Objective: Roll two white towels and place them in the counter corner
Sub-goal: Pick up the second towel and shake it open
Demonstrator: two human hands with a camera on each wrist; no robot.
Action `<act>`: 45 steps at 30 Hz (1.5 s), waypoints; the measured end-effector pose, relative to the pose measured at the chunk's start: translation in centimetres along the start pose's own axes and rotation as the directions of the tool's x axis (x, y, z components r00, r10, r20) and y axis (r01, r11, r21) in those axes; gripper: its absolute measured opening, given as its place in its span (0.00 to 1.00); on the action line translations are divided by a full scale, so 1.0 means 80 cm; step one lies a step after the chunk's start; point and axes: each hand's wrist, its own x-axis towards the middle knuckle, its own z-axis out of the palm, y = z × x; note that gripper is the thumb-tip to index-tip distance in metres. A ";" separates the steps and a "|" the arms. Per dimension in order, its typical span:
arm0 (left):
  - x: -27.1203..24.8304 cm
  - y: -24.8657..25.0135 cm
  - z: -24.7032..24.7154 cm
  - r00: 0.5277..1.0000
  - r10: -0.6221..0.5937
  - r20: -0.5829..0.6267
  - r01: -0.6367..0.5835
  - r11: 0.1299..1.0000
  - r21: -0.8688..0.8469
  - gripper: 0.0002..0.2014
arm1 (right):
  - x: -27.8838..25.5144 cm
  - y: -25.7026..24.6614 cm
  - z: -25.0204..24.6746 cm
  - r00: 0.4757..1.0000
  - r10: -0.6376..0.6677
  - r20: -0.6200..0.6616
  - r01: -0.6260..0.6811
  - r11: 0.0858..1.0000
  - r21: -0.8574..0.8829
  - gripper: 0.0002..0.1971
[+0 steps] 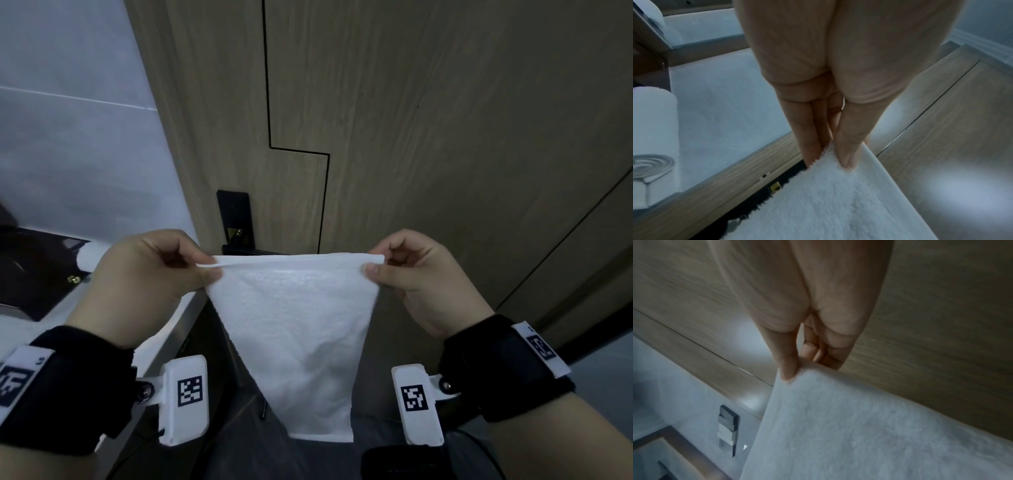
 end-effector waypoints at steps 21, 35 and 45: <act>-0.024 -0.099 -0.169 0.938 -0.039 -0.345 0.150 0.942 0.299 0.13 | 0.097 0.038 0.230 0.962 -0.049 0.270 0.097 0.981 -0.166 0.18; -0.047 -0.156 -0.225 0.940 -0.190 -0.282 0.155 0.978 -0.142 0.05 | 0.158 0.080 0.344 0.975 -0.016 0.219 0.039 0.994 -0.100 0.16; -0.066 -0.166 -0.210 0.890 -0.269 -0.367 0.243 0.963 -0.116 0.04 | 0.191 0.097 0.360 0.941 0.070 0.332 -0.039 0.994 -0.101 0.16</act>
